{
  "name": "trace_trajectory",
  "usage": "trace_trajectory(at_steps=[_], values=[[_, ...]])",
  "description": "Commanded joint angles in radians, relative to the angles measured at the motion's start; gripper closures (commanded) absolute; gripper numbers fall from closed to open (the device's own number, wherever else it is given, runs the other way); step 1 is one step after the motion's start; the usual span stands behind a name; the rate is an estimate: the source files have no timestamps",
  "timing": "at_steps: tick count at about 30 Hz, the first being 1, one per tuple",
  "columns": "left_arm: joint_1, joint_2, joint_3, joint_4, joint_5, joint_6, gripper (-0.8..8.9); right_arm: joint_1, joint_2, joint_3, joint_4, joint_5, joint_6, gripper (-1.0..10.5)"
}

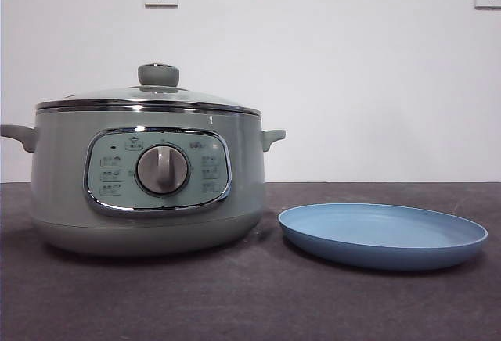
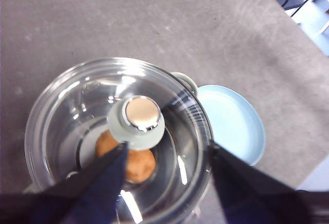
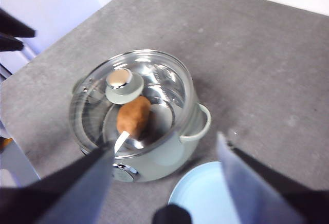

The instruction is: Take the potato out from the steamer,put the potato on the plate,close the lid

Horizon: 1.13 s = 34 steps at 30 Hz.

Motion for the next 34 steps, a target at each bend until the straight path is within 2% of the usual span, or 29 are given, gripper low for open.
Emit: trace_trajectory(at_steps=[1,6,13,19,28,29,31,32,34], values=[[-0.043,0.018,0.0,0.068,-0.072,0.005,3.22,0.008,-0.002,0.003,0.016,0.001,-0.006,2.3],[-0.127,0.066,0.0,0.17,-0.172,-0.004,3.23,0.008,-0.002,0.004,0.015,0.002,-0.005,2.3],[-0.205,0.18,0.0,0.19,-0.318,-0.003,3.23,0.008,-0.002,0.004,0.015,0.004,-0.005,2.3],[-0.212,0.289,0.0,0.188,-0.32,-0.002,3.23,0.008,-0.002,0.004,0.014,0.074,-0.005,2.3],[-0.212,0.391,0.0,0.174,-0.323,0.001,3.24,0.008,-0.002,0.004,0.013,0.073,-0.005,2.6],[-0.212,0.393,0.0,0.171,-0.327,0.001,3.42,0.008,-0.002,0.004,0.013,0.074,-0.005,2.6],[-0.213,0.394,0.0,0.163,-0.347,0.002,5.01,0.008,-0.002,0.004,0.013,0.073,-0.005,2.6],[-0.213,0.394,0.0,0.159,-0.351,0.007,6.38,0.008,-0.002,0.004,0.013,0.073,-0.005,2.6],[-0.213,0.394,0.0,0.152,-0.352,0.013,8.46,0.008,-0.002,0.004,0.012,0.073,-0.005,2.6]])
